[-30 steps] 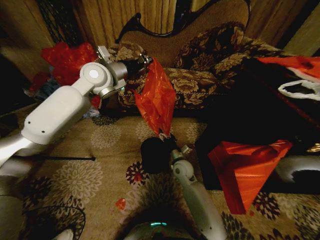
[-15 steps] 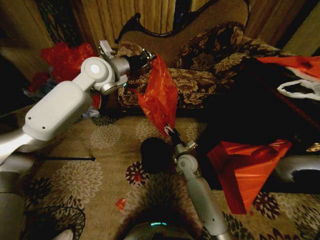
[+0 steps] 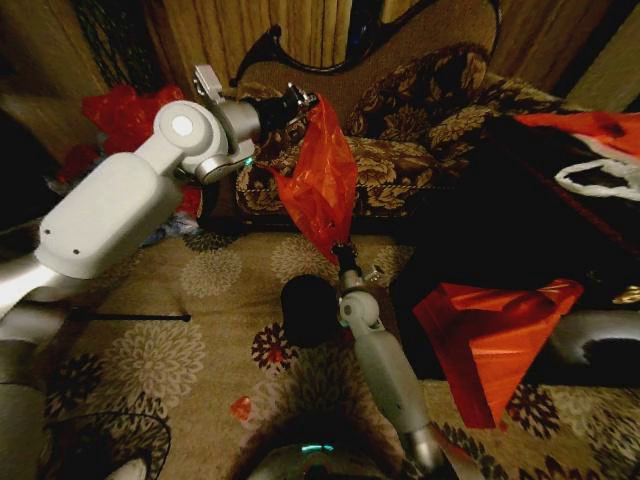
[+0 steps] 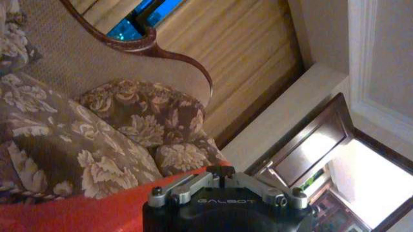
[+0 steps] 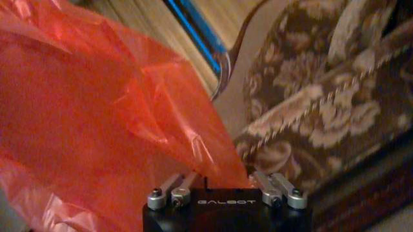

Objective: Place a garbage bag over the trash bin.

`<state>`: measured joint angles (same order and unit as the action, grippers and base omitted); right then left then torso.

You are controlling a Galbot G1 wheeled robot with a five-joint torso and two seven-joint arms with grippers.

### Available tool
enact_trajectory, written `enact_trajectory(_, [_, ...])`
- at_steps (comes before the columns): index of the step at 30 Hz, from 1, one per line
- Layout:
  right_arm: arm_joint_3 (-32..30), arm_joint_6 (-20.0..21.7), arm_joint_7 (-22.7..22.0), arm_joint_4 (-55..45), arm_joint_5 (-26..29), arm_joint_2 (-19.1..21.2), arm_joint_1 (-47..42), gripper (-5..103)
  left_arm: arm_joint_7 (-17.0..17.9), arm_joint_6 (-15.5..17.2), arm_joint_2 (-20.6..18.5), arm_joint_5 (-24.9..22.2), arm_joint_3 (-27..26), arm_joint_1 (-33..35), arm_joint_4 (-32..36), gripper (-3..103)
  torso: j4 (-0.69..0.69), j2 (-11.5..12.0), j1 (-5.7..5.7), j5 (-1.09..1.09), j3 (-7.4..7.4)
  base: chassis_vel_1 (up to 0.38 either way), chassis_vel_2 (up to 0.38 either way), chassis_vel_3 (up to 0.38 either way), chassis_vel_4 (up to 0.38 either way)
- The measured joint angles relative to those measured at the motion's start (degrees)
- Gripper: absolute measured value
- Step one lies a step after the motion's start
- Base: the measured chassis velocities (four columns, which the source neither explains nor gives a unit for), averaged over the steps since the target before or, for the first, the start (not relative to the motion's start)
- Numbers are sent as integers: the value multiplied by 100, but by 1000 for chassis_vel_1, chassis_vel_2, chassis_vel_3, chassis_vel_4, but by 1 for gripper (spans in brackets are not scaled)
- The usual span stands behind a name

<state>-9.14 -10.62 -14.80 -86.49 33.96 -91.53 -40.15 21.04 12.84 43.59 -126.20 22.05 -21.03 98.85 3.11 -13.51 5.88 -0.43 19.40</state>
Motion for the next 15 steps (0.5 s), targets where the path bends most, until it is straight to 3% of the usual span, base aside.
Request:
enact_trajectory(7, [-9,-412,-225,47,-486,-32,71,5,1,-20,-80,-2,-86,119,93,0,1,0,0,0,0,0,0,0,0])
enact_trajectory(12, [-22,-559,-482,48,-901,-51,88,1,-1,-30,-117,-5,-129,161,165,0,1,0,0,0,0,0,0,0,0])
enact_trajectory(15, [-69,-617,-874,20,-1407,-50,111,0,-9,-35,-163,-22,-197,232,257,0,1,0,0,0,0,0,0,0,0])
